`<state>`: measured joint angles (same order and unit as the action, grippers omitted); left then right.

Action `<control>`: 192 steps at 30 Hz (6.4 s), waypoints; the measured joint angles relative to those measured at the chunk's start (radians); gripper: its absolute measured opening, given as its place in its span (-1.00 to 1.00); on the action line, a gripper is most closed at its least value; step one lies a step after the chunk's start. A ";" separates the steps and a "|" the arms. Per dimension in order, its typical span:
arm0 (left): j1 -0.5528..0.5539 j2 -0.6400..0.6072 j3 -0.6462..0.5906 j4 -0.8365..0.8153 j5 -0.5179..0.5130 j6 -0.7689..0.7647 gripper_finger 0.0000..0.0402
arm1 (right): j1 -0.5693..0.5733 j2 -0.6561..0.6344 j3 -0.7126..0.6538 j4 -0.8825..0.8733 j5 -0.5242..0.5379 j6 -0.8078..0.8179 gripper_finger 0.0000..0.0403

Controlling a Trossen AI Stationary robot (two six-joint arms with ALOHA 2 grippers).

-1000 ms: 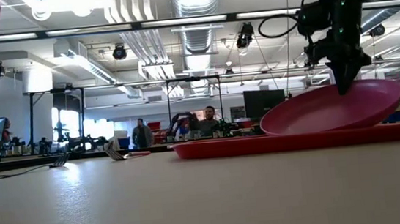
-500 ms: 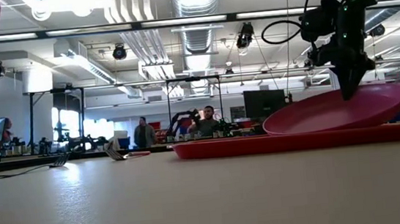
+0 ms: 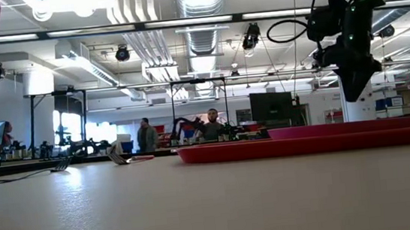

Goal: Pick and place plate/cup/fork/spoon on tray
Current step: Put the pink plate on the red tray, then put the blue fork on the red tray to the right of the pink plate

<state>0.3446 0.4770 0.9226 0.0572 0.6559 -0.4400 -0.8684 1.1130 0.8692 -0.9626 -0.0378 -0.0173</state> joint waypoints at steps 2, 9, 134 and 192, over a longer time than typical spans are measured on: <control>0.000 0.000 0.000 -0.006 0.000 0.001 -0.27 | 0.004 0.001 0.030 0.006 -0.060 0.023 -0.43; 0.000 0.006 0.000 -0.091 -0.008 0.003 -0.27 | 0.068 0.000 0.212 0.075 -0.399 0.097 -0.46; 0.003 -0.062 0.015 -0.269 -0.080 0.262 -0.49 | 0.718 0.624 0.360 0.384 -0.049 0.360 -0.96; 0.072 0.746 -0.050 -0.676 -0.713 0.315 0.13 | 0.836 0.399 1.262 0.075 -0.071 0.020 -0.95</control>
<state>0.4162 1.2233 0.8727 -0.6184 -0.0568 -0.1254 -0.0324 1.5122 2.1313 -0.8875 -0.1089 0.0022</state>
